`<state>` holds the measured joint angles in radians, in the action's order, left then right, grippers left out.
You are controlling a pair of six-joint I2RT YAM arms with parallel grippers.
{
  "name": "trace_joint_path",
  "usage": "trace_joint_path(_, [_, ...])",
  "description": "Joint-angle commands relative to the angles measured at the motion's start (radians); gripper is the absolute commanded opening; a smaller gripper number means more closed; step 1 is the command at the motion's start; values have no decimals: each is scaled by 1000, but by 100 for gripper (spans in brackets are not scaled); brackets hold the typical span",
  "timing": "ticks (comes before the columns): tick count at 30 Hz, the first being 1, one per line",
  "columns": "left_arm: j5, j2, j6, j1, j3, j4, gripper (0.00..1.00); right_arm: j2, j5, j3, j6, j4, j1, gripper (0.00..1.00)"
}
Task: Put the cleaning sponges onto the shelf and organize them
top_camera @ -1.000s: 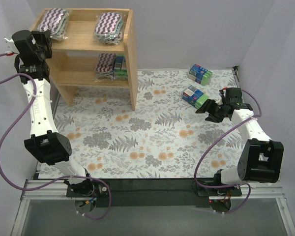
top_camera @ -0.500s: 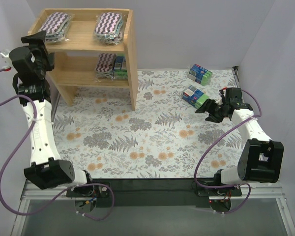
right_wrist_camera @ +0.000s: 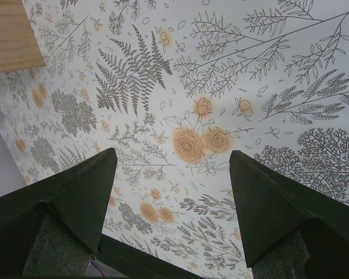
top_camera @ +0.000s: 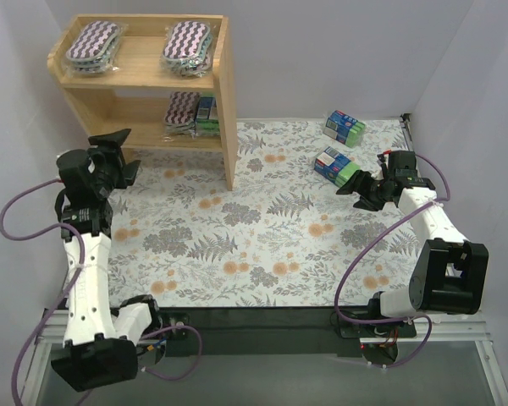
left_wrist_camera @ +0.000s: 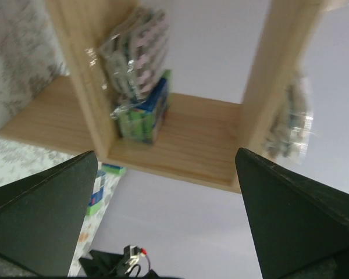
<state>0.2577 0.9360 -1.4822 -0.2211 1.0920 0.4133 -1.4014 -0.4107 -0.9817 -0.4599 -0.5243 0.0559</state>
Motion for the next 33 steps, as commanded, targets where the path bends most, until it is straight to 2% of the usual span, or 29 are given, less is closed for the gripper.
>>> trace_joint_path(1, [58,99,33,61,-9,1,88,-7,-5,-38,18,1,-4,72])
trace_joint_path(7, [6,279,68,195,81,-102,84,2,3,-32,18,0,-5,72])
trace_joint_path(11, [-20,417,69,207,135,-119,83,7,6,-38,18,0,-2,72])
trace_joint_path(12, [-41,429,68,238,146,-125,83,7,7,-40,20,1,-2,72])
trace_joint_path(24, [-113,627,69,276,281,-203,79,-10,3,-46,18,0,-2,72])
trace_joint_path(28, [-101,676,56,278,295,-202,72,-11,-2,-51,20,0,-2,72])
trace_joint_path(31, [-117,676,48,279,284,-208,59,-7,0,-49,18,1,-4,72])
trace_joint_path(32, [-118,675,51,279,281,-208,49,-7,-2,-46,20,0,-2,72])
trace_joint_path(33, [-124,673,53,279,281,-208,45,-5,-4,-45,18,0,-2,71])
